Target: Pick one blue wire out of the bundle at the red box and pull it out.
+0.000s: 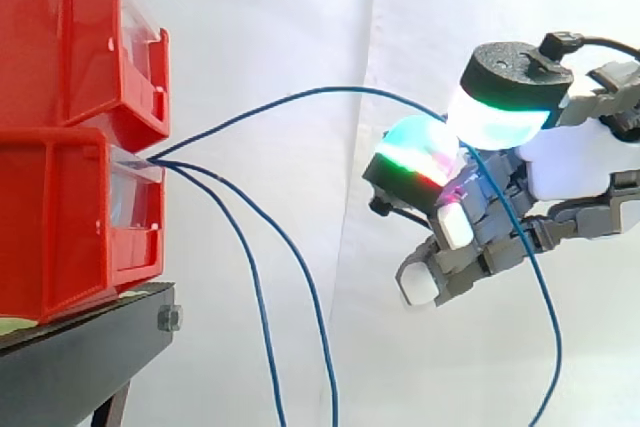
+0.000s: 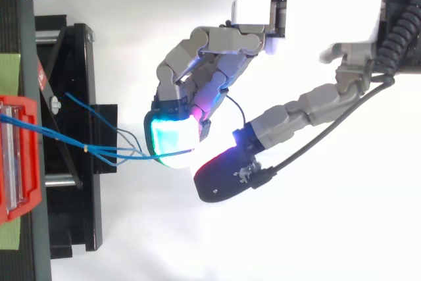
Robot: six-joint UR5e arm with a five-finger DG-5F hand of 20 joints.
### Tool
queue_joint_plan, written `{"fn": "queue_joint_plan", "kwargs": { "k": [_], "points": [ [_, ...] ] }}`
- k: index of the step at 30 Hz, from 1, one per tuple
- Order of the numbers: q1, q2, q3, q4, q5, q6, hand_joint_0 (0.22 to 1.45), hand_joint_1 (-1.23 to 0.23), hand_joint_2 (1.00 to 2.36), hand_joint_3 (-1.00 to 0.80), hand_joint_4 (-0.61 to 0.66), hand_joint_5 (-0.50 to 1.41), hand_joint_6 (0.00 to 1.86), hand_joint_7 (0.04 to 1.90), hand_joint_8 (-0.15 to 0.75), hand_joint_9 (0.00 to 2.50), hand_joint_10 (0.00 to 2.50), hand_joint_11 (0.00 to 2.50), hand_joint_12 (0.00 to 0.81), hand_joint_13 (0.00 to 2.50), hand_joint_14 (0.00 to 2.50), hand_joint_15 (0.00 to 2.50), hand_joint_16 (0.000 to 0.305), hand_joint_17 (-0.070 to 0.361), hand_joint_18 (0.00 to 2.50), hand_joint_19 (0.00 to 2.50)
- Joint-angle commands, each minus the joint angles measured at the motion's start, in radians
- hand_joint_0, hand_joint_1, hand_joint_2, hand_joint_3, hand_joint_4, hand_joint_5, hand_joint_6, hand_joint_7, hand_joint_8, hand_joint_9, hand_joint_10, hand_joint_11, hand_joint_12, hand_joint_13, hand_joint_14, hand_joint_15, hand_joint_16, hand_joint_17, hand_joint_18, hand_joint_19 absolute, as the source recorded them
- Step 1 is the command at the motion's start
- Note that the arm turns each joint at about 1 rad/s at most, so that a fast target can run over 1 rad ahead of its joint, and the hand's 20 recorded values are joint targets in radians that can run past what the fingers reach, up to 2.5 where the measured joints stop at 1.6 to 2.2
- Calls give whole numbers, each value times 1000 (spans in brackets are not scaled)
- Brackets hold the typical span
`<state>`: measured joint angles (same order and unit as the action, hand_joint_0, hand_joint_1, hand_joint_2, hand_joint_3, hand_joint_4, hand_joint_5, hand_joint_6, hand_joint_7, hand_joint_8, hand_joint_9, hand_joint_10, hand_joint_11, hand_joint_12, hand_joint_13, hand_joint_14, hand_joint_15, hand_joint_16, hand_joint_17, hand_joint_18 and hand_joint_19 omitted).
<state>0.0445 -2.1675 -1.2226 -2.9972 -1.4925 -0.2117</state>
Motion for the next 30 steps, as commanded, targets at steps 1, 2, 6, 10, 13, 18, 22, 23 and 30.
{"fn": "queue_joint_plan", "kwargs": {
  "k": [1, 2, 6, 10, 13, 18, 22, 23, 30],
  "points": [
    [0, 0, 0, 0, 0, 0, 590, -897, 1017, -62, -11, -41, 864, 989, 240, 831, 16, 369, 398, 561, 18, 401, 68, 152, 186, 278],
    [0, 0, 0, 0, 0, 2, 589, -900, 1017, -52, -18, -39, 863, 988, 239, 839, 14, 357, 399, 565, 18, 406, 68, 153, 190, 276],
    [0, 3, 0, 0, 0, 0, 585, -916, 1014, -27, -31, -30, 853, 989, 240, 896, 14, 355, 410, 583, 16, 400, 72, 162, 213, 268],
    [0, 3, 0, 0, 0, -3, 583, -919, 1012, -17, -39, -25, 847, 999, 240, 915, 13, 349, 417, 587, 15, 397, 74, 166, 211, 268],
    [0, 3, 0, -5, -2, 0, 580, -918, 1008, -10, -37, -22, 849, 981, 239, 925, 15, 349, 421, 581, 15, 403, 75, 169, 197, 276],
    [0, 3, 0, -3, 3, 8, 581, -917, 1007, -17, -48, -20, 848, 979, 245, 924, 13, 358, 423, 561, 17, 395, 75, 170, 189, 272],
    [0, 2, 0, -3, 3, 26, 581, -915, 1007, -18, -33, -21, 848, 983, 253, 973, 14, 375, 428, 588, 15, 397, 76, 171, 194, 279],
    [0, 2, 0, -3, 3, 31, 581, -912, 1007, -20, -32, -21, 848, 983, 253, 991, 14, 377, 426, 598, 15, 399, 76, 172, 203, 283],
    [0, 2, 0, 1, 1, 25, 582, -905, 1006, -24, -48, -22, 849, 983, 249, 910, 13, 350, 429, 549, 14, 387, 77, 173, 195, 281]
  ]
}}
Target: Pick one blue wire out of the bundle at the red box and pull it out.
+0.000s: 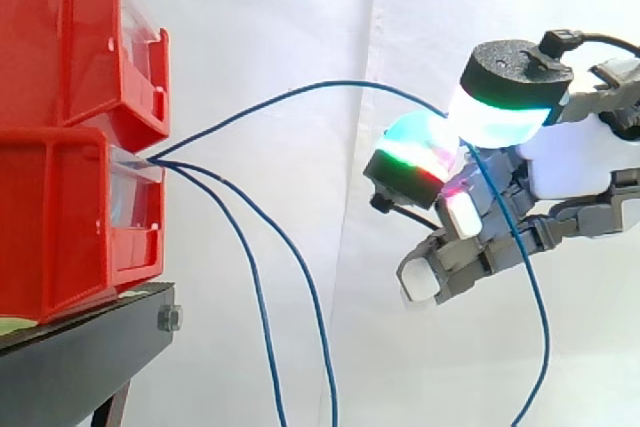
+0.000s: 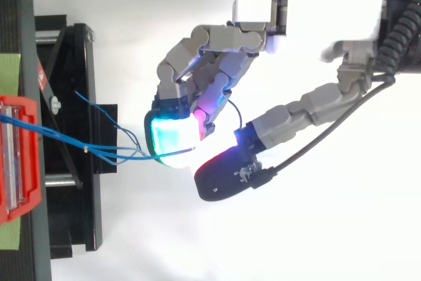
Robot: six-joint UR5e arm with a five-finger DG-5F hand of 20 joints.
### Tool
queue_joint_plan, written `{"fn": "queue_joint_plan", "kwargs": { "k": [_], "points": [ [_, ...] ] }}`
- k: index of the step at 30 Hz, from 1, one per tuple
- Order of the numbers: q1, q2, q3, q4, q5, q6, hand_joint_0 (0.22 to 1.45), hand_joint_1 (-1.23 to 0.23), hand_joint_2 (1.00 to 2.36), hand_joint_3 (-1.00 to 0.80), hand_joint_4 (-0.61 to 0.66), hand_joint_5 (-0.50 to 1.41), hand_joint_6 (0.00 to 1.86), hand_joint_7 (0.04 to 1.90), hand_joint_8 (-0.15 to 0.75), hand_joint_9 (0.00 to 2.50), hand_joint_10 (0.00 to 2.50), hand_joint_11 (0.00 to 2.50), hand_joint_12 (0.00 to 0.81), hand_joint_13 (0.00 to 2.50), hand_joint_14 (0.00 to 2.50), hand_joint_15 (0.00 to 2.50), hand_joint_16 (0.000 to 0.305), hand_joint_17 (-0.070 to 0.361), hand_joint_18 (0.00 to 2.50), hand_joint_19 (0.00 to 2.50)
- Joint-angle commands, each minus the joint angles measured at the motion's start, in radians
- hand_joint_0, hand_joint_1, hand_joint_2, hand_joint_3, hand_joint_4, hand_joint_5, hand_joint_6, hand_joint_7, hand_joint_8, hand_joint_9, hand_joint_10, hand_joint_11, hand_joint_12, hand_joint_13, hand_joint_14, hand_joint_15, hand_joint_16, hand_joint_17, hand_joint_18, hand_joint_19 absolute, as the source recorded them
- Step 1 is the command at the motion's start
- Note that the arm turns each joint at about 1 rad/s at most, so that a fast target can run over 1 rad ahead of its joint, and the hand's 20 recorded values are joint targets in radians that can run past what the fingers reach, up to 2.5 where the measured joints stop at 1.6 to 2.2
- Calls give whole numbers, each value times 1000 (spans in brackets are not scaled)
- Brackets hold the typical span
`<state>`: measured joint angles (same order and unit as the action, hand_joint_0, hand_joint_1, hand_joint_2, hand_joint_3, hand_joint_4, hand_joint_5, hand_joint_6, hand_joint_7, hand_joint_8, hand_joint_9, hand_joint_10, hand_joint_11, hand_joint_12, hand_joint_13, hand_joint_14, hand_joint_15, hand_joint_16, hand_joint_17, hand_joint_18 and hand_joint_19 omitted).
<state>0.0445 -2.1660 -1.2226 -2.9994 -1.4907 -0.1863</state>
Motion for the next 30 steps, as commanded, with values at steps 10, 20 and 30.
{"fn": "queue_joint_plan", "kwargs": {
  "k": [10, 20, 30],
  "points": [
    [0, 0, 0, 11, -2, -2, 580, -895, 1005, -28, -58, -23, 849, 970, 242, 813, 13, 310, 428, 515, 14, 383, 76, 171, 166, 283],
    [0, 0, 0, 11, 0, -2, 577, -893, 1005, -20, -63, -23, 849, 947, 248, 815, 11, 311, 429, 500, 15, 381, 77, 173, 162, 292],
    [0, 0, 0, 13, 1, -2, 579, -896, 1004, -22, -55, -22, 846, 961, 251, 846, 11, 309, 431, 510, 14, 377, 77, 173, 167, 284]
  ]
}}
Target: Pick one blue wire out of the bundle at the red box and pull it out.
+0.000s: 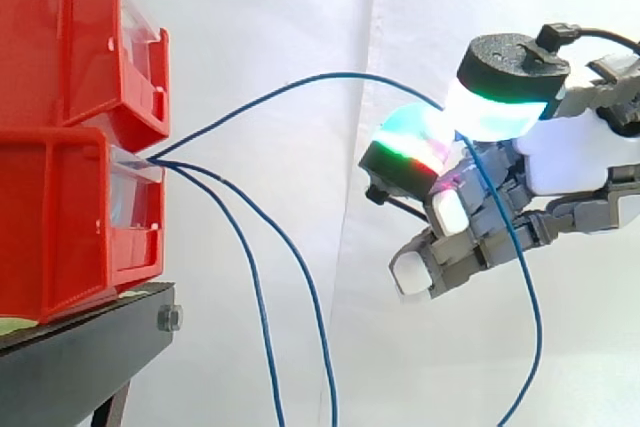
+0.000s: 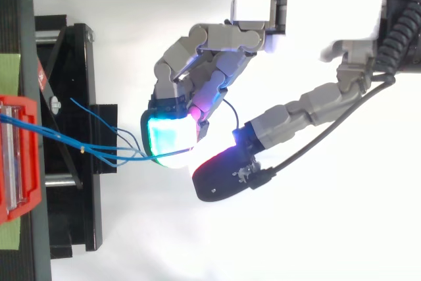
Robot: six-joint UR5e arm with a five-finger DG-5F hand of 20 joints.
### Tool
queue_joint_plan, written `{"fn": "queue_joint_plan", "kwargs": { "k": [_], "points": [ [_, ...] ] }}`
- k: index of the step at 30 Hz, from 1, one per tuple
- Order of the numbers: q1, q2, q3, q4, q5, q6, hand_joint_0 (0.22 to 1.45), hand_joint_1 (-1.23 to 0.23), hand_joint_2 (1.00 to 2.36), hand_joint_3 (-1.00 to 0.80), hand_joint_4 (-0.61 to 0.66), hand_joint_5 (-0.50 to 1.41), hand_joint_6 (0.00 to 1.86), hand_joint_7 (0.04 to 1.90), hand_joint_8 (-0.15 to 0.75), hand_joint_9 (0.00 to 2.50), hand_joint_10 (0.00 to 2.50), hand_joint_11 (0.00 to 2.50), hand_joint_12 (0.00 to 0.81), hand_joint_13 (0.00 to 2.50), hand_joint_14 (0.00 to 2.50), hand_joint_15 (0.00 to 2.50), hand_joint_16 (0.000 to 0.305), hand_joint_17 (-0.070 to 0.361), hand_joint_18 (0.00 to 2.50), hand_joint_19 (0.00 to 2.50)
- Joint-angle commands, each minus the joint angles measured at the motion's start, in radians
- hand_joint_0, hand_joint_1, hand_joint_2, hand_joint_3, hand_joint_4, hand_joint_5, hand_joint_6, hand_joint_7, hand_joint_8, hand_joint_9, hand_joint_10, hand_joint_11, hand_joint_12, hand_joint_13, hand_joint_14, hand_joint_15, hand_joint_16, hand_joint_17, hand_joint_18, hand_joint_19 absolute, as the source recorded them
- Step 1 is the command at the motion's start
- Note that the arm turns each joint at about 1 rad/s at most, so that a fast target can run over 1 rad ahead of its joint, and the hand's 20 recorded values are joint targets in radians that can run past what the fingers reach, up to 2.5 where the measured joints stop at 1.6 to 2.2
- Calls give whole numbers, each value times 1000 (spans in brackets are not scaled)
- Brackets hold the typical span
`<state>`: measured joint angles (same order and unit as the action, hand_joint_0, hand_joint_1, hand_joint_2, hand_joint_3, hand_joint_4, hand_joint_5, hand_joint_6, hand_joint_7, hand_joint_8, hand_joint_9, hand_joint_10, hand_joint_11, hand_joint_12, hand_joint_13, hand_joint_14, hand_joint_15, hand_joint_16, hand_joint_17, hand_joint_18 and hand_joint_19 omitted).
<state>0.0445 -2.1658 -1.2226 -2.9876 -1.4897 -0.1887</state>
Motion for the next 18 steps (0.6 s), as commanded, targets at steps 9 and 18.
{"fn": "queue_joint_plan", "kwargs": {
  "k": [9, 18],
  "points": [
    [0, 0, 0, 1, 0, 0, 579, -897, 1006, -20, -53, -22, 845, 963, 256, 855, 11, 311, 434, 523, 14, 371, 77, 174, 178, 283],
    [0, 0, 0, 1, 0, 0, 580, -897, 1004, -20, -55, -22, 845, 966, 254, 864, 13, 317, 432, 544, 14, 371, 78, 175, 197, 282]
  ]
}}
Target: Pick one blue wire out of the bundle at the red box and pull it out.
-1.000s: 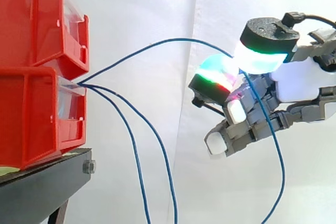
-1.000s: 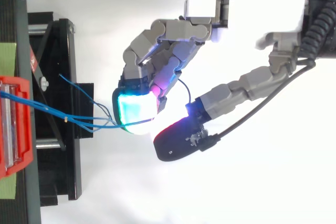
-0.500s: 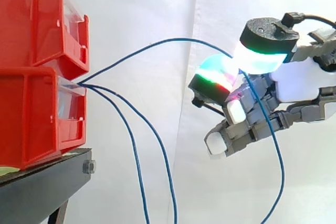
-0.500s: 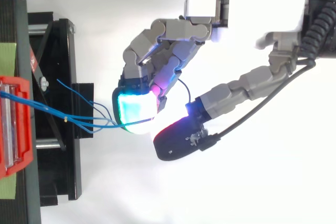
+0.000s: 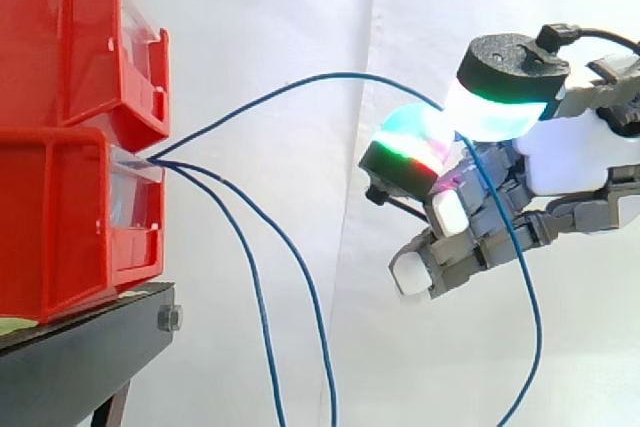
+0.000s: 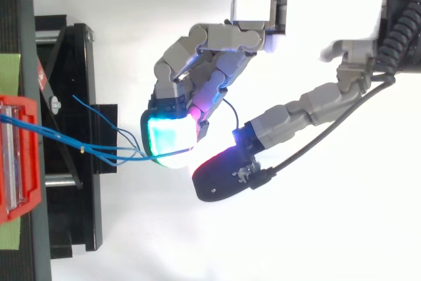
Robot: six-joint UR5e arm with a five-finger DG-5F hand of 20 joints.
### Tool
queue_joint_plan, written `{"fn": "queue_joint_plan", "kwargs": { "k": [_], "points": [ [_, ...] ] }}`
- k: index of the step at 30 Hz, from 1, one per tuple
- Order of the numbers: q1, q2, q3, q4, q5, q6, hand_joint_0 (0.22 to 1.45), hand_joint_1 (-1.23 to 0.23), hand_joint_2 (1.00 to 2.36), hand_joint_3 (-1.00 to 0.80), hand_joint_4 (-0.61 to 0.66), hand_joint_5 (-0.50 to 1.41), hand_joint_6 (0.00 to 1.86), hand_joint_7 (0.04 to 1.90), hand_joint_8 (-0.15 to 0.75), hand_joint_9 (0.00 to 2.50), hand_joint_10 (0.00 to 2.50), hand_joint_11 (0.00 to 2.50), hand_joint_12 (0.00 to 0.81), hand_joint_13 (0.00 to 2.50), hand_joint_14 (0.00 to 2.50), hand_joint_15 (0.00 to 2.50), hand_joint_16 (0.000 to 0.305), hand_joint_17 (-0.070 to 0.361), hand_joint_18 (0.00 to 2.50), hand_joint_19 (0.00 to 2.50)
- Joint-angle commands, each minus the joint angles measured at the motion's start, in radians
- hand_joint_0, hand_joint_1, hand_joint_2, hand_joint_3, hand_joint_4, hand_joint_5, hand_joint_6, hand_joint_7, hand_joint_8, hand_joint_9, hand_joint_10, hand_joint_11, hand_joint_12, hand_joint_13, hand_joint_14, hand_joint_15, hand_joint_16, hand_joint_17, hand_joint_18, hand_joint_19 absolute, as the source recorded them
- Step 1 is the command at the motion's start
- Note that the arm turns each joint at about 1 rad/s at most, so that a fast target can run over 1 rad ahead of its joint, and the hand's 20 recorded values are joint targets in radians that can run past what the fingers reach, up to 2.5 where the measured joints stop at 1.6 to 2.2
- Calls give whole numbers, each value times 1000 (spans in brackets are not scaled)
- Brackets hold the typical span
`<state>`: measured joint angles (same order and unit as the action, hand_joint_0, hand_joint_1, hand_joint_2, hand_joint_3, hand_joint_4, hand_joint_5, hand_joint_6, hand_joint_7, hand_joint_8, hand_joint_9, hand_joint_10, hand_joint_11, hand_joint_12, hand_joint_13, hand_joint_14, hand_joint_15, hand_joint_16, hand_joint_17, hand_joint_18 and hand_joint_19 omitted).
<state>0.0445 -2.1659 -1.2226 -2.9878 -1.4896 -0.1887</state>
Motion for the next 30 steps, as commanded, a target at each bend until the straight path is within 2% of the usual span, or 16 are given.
{"fn": "queue_joint_plan", "kwargs": {
  "k": [1, 30],
  "points": [
    [0, 0, 0, 0, 0, 0, 580, -897, 1004, -20, -55, -22, 844, 966, 255, 865, 14, 317, 431, 544, 15, 370, 78, 175, 197, 283],
    [0, 0, 0, 0, 0, 0, 582, -895, 1005, -27, -65, -23, 844, 967, 249, 888, 11, 317, 427, 544, 14, 367, 77, 174, 207, 279]
  ]
}}
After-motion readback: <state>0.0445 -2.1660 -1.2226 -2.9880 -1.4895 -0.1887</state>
